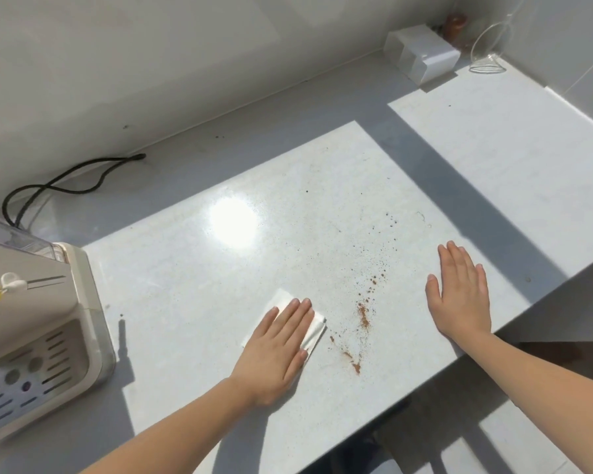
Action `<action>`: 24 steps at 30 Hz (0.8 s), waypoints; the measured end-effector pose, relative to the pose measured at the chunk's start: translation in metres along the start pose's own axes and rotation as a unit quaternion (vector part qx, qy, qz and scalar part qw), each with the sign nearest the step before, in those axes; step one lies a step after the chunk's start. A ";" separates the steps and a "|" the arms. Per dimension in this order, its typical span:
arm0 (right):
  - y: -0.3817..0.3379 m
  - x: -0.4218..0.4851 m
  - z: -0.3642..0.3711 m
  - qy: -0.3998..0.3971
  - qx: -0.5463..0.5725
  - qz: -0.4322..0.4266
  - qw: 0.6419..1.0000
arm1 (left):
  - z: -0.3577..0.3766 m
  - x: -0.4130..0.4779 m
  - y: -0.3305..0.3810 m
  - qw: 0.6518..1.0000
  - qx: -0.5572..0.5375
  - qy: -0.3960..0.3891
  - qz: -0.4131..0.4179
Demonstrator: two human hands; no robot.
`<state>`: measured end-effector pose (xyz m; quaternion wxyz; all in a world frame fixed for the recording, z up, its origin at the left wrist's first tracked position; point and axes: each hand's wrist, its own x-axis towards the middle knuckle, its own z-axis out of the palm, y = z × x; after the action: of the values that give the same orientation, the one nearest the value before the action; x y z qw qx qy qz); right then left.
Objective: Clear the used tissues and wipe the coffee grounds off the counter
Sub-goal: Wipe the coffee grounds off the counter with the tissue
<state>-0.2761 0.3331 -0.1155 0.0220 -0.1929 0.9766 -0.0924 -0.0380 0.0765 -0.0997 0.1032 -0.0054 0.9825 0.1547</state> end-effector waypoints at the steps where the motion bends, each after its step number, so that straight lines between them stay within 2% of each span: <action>1: 0.000 0.000 0.000 0.000 0.000 -0.001 1.000 | 0.003 -0.003 0.005 1.000 0.000 -0.010 0.018; 4: -0.001 0.000 -0.001 -0.001 0.000 0.000 1.000 | -0.003 0.002 -0.013 0.999 0.021 -0.010 0.027; 10: -0.001 -0.001 -0.002 -0.004 -0.002 -0.005 1.000 | -0.029 -0.017 -0.103 0.979 0.002 0.044 -0.198; 14: 0.000 -0.001 -0.002 -0.006 -0.003 -0.010 1.000 | -0.014 -0.060 -0.086 0.952 -0.011 0.089 -0.292; 17: 0.001 -0.001 0.000 -0.002 -0.016 -0.010 1.000 | 0.003 -0.058 -0.034 0.947 -0.040 0.102 -0.302; 21: 0.002 -0.001 0.000 -0.005 -0.017 -0.015 1.000 | 0.028 -0.013 0.050 0.961 -0.043 0.107 -0.250; 24: 0.001 -0.001 0.000 -0.006 -0.016 -0.018 1.000 | 0.030 -0.003 0.061 0.972 -0.026 0.092 -0.213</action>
<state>-0.2753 0.3346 -0.1153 0.0226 -0.2111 0.9743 -0.0756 -0.0316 0.1440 -0.1086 0.0430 -0.2315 0.9596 0.1539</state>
